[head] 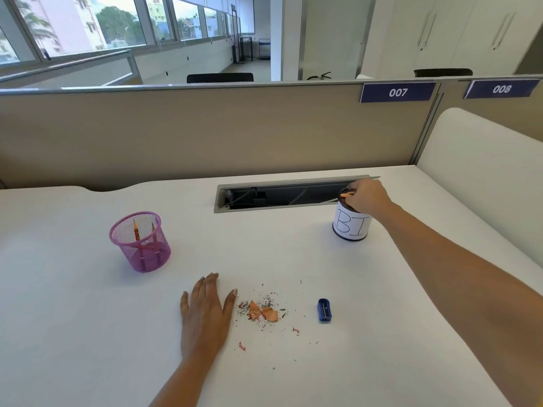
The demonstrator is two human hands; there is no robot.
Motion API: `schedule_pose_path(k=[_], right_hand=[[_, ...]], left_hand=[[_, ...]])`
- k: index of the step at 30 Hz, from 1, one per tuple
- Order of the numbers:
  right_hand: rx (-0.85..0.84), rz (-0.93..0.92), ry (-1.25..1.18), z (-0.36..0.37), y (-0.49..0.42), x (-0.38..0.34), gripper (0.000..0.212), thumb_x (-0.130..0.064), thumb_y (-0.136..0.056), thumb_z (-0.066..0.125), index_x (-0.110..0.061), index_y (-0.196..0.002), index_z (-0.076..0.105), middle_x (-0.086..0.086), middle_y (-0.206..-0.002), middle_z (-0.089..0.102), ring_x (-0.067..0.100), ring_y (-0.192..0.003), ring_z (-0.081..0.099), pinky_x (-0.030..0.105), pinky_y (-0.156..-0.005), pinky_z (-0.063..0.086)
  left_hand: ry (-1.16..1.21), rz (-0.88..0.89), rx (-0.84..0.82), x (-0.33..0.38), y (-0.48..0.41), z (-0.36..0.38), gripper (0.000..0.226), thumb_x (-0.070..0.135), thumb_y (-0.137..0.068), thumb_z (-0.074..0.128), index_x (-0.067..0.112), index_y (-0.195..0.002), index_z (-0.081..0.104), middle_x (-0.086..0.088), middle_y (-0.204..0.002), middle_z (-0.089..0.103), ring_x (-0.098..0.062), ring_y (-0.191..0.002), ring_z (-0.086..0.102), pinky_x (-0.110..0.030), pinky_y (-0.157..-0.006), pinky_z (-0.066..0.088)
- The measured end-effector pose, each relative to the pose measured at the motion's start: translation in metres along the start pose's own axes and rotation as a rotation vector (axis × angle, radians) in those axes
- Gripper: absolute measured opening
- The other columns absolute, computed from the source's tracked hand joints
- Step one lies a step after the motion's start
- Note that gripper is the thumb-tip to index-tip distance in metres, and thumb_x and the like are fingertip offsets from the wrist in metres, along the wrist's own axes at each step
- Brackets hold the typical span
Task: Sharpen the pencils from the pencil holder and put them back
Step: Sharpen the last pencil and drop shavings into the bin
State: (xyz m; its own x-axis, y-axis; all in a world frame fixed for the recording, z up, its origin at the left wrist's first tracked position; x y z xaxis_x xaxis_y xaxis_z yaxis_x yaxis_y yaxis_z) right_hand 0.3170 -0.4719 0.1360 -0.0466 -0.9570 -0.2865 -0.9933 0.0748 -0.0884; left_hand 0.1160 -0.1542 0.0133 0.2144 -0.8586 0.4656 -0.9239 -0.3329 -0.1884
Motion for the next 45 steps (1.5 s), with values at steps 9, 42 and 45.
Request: schedule_pose_path(k=[9, 42, 45], right_hand=[[0.085, -0.292, -0.259, -0.01, 0.085, -0.066, 0.03, -0.016, -0.085, 0.062, -0.013, -0.114, 0.066, 0.007, -0.111, 0.067, 0.021, -0.098, 0.057, 0.027, -0.086, 0.041], [-0.371, -0.236, -0.463, 0.13, 0.196, -0.131, 0.012, -0.02, -0.081, 0.069, -0.016, -0.091, 0.074, -0.011, -0.069, 0.06, 0.003, -0.06, 0.046, 0.017, -0.055, 0.035], [-0.338, -0.253, -0.424, 0.132, 0.197, -0.133, 0.012, -0.02, -0.083, 0.066, -0.017, -0.093, 0.073, -0.001, -0.092, 0.07, 0.007, -0.076, 0.05, 0.019, -0.067, 0.037]], left_hand=[[0.001, 0.003, 0.003, 0.0, 0.001, -0.001, 0.052, 0.043, -0.092, 0.039, 0.014, -0.135, 0.036, -0.003, -0.141, 0.044, -0.017, -0.137, 0.029, -0.04, -0.115, 0.011], [-0.004, 0.006, 0.011, -0.001, 0.0, -0.001, 0.051, 0.044, -0.093, 0.036, 0.015, -0.135, 0.035, -0.001, -0.141, 0.043, -0.016, -0.137, 0.028, -0.04, -0.115, 0.012], [-0.013, 0.005, -0.003, -0.001, 0.0, 0.002, 0.053, 0.044, -0.093, 0.034, 0.015, -0.137, 0.033, 0.0, -0.143, 0.041, -0.014, -0.138, 0.025, -0.039, -0.116, 0.01]])
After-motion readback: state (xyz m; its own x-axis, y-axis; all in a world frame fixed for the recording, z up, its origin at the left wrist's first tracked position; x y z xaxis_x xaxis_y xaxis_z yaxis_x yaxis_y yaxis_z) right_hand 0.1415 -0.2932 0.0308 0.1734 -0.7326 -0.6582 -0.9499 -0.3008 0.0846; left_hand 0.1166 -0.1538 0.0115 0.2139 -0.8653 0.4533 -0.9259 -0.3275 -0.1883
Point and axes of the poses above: each hand's wrist, its own y-axis away from the middle knuckle, its own z-axis out of the palm, x = y × z, the point moved 10 cm from there along -y, towards the middle knuckle
